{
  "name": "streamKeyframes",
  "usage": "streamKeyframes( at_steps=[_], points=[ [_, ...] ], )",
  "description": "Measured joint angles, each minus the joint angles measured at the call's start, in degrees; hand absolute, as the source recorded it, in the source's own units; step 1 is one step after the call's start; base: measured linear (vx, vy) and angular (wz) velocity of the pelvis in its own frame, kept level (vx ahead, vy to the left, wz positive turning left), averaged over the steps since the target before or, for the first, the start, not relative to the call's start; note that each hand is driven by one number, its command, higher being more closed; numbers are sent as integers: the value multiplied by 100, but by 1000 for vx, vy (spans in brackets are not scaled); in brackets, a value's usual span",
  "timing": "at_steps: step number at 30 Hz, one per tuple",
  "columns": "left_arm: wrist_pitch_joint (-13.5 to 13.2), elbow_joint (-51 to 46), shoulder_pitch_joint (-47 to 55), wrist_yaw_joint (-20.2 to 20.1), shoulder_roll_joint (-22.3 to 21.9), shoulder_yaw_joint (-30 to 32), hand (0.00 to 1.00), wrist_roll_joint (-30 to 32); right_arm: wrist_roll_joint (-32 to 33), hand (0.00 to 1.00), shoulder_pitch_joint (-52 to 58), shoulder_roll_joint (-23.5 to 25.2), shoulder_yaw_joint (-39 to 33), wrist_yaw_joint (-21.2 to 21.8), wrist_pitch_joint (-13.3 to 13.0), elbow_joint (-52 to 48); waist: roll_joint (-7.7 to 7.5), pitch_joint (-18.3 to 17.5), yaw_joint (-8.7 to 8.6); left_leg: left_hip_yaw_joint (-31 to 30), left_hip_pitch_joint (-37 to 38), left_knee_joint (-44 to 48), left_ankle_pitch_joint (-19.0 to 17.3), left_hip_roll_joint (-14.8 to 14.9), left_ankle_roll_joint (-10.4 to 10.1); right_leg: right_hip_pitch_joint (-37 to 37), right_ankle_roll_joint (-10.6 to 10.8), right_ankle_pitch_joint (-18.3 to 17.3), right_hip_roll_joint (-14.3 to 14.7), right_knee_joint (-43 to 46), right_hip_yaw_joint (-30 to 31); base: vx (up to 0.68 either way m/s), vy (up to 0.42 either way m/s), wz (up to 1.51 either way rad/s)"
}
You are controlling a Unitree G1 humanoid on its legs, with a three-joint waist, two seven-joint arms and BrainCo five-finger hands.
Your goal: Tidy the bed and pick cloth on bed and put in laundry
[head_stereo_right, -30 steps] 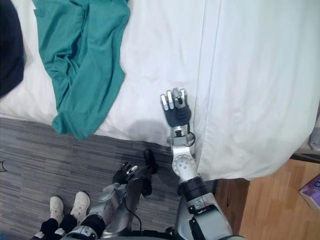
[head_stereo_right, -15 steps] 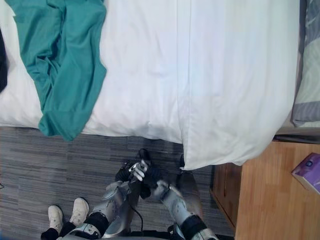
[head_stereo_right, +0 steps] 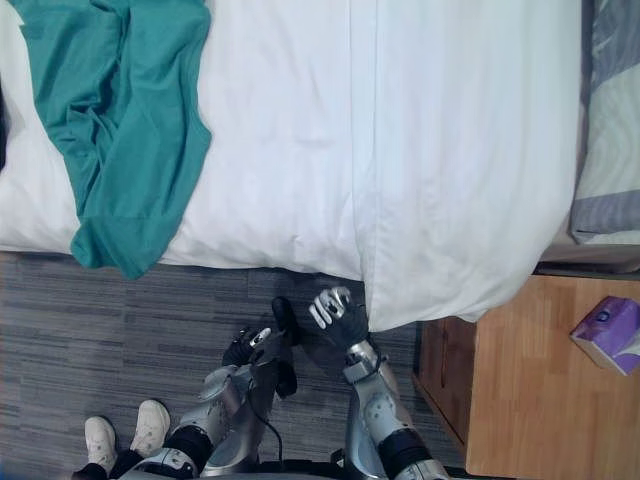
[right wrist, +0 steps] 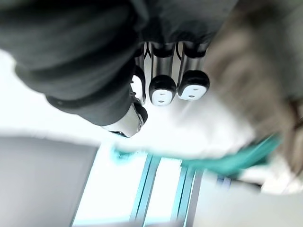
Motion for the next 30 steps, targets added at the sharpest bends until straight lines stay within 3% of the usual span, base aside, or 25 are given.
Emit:
streamKeyframes(
  at_steps=[5,10,14,19,24,30],
  points=[
    [-22,-9,214,-4,237,-407,0,151,-8,0,389,-74,15,178,14,-957,-86,-3,-34,-159,273,-1,-69,20,99,356,-3,0,41,-135,-61,54,-19,1],
    [-22,-30,430,-41,500,-462,0,425,-168,0,790,-58,-66,-364,-92,-1077,-199,-114,-75,-314,579,-2,-101,18,85,835,4,10,70,-391,-151,55,-13,5],
    [49,-60,769,-146,692,-447,0,648,-261,0,1310,-30,-414,-810,-126,-1086,-341,-565,-124,-316,796,-3,-142,15,33,1146,33,42,94,-584,-154,82,-12,-2],
    [143,-27,1230,-307,773,-262,0,917,-525,0,2061,1,-1167,-1443,-171,-1017,-358,-1237,-182,-233,1293,-6,-379,42,49,1674,43,59,155,-889,-35,84,-1,-22],
    [263,140,1616,-556,750,202,0,1220,-1053,0,2557,-32,-1905,-1649,-48,-69,-320,-1810,-287,66,1802,-29,-637,112,4,2165,69,72,233,-1162,168,72,-13,-33],
    [342,421,1612,-823,616,612,0,1593,-2101,0,2732,-52,-2085,-2002,48,1767,-219,-2047,-282,186,2043,-42,-722,180,-41,2461,50,63,251,-1237,157,56,-14,-8]
  ],
)
